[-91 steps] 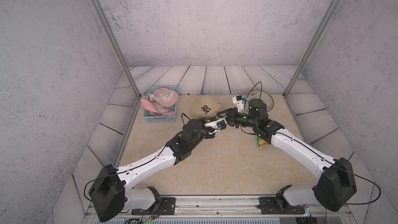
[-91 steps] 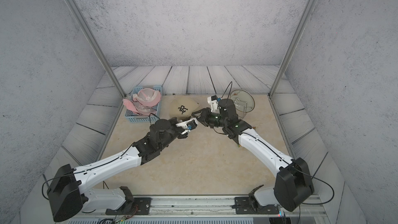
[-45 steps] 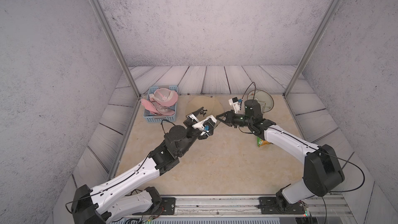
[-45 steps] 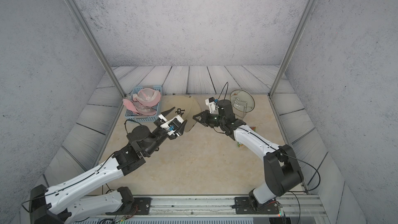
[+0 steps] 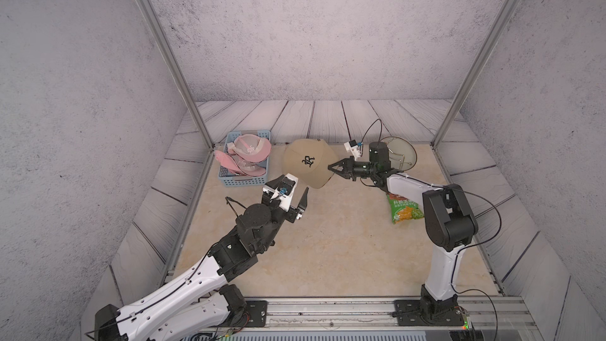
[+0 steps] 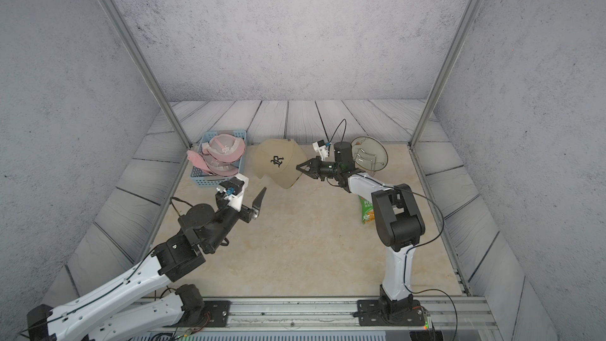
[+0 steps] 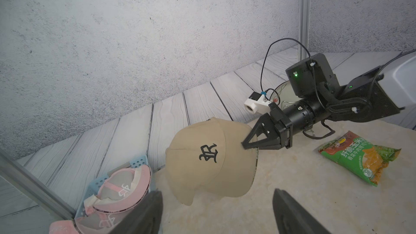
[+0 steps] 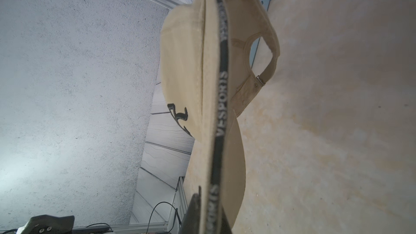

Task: Turn the baseball cap inside out
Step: Place the baseball cap at the center of the board.

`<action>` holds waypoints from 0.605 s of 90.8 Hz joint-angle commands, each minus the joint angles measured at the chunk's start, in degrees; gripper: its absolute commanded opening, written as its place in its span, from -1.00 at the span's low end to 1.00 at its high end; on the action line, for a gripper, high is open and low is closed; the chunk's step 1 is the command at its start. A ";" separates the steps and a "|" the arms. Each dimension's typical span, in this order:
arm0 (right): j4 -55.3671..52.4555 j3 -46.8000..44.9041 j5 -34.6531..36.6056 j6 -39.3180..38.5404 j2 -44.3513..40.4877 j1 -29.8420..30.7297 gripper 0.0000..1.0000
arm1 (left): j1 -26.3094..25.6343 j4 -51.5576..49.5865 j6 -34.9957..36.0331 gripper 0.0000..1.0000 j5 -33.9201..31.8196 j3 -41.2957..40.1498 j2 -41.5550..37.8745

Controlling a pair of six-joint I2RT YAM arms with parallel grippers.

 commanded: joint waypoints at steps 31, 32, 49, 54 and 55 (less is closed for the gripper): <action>-13.18 16.88 4.90 -7.53 15.49 -1.30 -0.83 | 0.14 -0.62 -4.31 0.69 -1.76 -2.35 1.75; -13.52 16.84 5.21 -7.77 15.54 -1.34 -0.81 | 0.12 -0.64 -4.37 0.69 -1.74 -2.38 1.83; -21.22 14.95 11.98 -13.00 14.88 -1.53 -0.43 | 0.26 -0.14 -4.99 0.72 -1.71 -2.60 2.84; -22.25 13.87 13.99 -13.77 14.52 -1.57 -0.21 | 0.34 -0.22 -5.48 0.73 -1.66 -2.62 3.14; -22.54 13.71 14.41 -14.00 14.44 -1.65 -0.17 | 0.39 -0.22 -5.57 0.73 -1.65 -2.60 3.18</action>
